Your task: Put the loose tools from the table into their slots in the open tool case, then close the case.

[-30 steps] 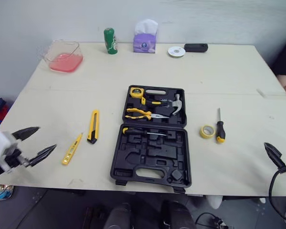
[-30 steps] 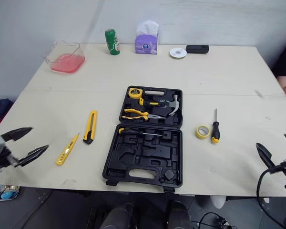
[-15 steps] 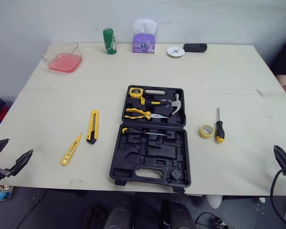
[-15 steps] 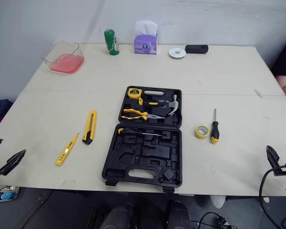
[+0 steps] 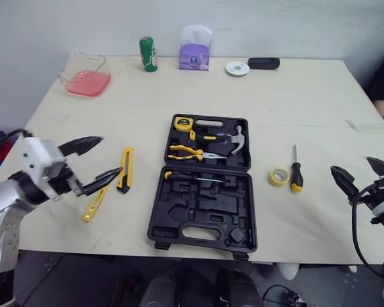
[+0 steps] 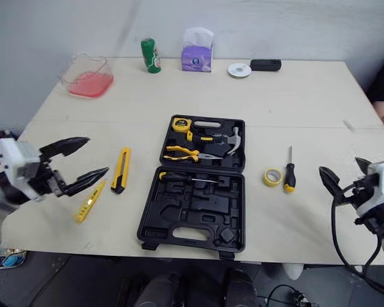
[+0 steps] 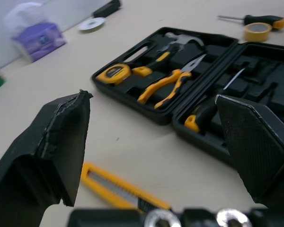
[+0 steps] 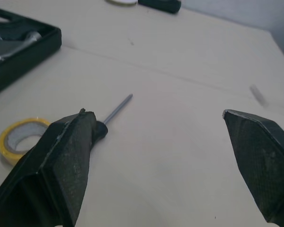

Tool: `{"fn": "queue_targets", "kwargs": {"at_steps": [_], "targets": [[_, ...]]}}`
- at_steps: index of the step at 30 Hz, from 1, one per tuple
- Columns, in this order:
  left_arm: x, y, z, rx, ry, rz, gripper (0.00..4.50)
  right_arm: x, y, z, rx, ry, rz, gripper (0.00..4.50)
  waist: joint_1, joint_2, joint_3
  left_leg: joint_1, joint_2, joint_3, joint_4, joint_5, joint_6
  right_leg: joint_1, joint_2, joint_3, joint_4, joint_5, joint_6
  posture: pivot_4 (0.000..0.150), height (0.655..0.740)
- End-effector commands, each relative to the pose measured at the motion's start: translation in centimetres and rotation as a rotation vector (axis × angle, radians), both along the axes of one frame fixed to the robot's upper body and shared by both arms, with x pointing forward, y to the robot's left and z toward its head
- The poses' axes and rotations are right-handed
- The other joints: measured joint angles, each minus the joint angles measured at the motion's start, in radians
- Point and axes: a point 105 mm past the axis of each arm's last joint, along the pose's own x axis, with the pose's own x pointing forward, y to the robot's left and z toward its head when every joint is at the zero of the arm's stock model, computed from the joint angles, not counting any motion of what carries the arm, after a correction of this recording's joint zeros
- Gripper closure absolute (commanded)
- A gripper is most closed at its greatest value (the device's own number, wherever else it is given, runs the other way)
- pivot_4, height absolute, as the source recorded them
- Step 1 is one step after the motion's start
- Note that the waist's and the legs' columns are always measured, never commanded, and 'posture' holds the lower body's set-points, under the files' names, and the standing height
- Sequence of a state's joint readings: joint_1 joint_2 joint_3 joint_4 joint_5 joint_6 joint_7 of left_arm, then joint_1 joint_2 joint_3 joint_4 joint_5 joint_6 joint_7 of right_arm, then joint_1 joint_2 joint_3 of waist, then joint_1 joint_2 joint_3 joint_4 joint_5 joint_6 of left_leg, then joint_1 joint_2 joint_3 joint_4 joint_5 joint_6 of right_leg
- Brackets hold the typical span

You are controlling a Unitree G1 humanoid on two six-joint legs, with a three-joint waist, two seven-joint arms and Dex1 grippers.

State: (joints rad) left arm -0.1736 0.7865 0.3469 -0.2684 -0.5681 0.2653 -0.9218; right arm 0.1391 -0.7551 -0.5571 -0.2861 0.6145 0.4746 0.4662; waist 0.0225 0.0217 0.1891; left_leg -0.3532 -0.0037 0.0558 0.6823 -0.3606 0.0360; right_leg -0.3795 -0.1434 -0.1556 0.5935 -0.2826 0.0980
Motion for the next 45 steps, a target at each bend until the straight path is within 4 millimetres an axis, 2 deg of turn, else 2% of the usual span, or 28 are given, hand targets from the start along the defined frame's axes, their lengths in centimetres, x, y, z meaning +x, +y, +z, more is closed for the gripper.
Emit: {"fn": "queue_targets", "kwargs": {"at_steps": [1,3,7,11,14,20,24,28,33,45], "targets": [[-0.6,-3.8,1.7,0.0,-0.03,-0.188,0.05,-0.2,3.4,2.1,0.024,0.085,0.124,0.0,-0.001,0.001,0.0,-0.001,0.0,0.0,0.0,0.0,0.0,-0.001,0.001,0.0,0.0,0.0,0.0,0.15,0.74],[-0.9,-5.1,2.2,-0.027,-0.024,-0.248,0.05,-0.3,4.2,2.1,0.031,0.166,0.132,0.0,-0.003,0.0,0.0,-0.001,0.0,0.004,0.0,0.0,0.001,-0.003,0.007,0.002,0.0,0.0,0.001,0.15,0.74],[-1.8,-7.4,1.9,-0.025,0.017,-0.359,0.05,-0.4,5.2,1.7,0.047,0.296,0.116,0.0,0.003,-0.003,0.001,-0.001,0.002,0.004,0.0,0.0,0.0,-0.002,0.01,0.004,-0.001,0.0,0.001,0.15,0.74],[-2.6,-8.8,1.7,-0.021,0.029,-0.426,0.05,-0.2,6.3,0.4,0.0,0.4,0.099,0.0,0.004,-0.003,0.001,-0.001,0.002,0.004,0.001,0.002,0.001,-0.002,0.01,0.007,-0.001,0.001,0.002,0.15,0.74],[-3.1,-9.4,2.3,-0.041,0.018,-0.446,0.05,0.2,6.1,-0.2,-0.029,0.417,0.041,0.0,0.004,-0.004,0.001,-0.001,0.001,0.004,0.001,0.002,0.0,-0.002,0.01,0.009,-0.001,0.001,0.002,0.15,0.74],[-4.4,-9.5,1.8,-0.051,0.107,-0.471,0.05,0.9,5.3,-1.2,-0.036,0.409,-0.059,0.0,0.004,-0.004,0.001,-0.002,0.001,0.005,0.001,0.002,0.0,-0.003,0.012,0.009,-0.001,0.001,0.002,0.15,0.74],[-4.3,-9.2,1.7,-0.082,0.128,-0.435,0.05,1.5,4.4,-2.0,0.001,0.4,-0.13,0.0,0.003,-0.004,0.001,-0.001,0.001,0.006,0.001,0.002,0.0,-0.004,0.012,0.01,-0.001,0.002,0.003,0.15,0.74],[-4.4,-8.9,1.2,-0.069,0.152,-0.424,0.05,2.3,4.6,-2.2,0.057,0.39,-0.143,0.0,0.003,-0.004,0.001,0.0,0.001,0.007,0.001,0.003,0.0,-0.004,0.012,0.012,0.001,0.002,0.003,0.15,0.74],[-4.4,-8.8,1.1,-0.062,0.157,-0.426,0.05,2.9,4.6,-2.4,0.072,0.393,-0.174,0.0,0.002,-0.004,0.001,-0.005,0.001,0.011,0.001,0.004,-0.001,-0.012,0.013,0.017,0.004,0.002,0.003,0.15,0.74],[-4.3,-8.7,0.7,-0.059,0.168,-0.419,0.05,4.1,5.0,-2.9,0.082,0.407,-0.194,0.0,0.001,-0.004,0.001,-0.005,0.001,0.013,0.001,0.004,0.0,-0.014,0.013,0.018,0.006,0.002,0.003,0.15,0.74]]}}
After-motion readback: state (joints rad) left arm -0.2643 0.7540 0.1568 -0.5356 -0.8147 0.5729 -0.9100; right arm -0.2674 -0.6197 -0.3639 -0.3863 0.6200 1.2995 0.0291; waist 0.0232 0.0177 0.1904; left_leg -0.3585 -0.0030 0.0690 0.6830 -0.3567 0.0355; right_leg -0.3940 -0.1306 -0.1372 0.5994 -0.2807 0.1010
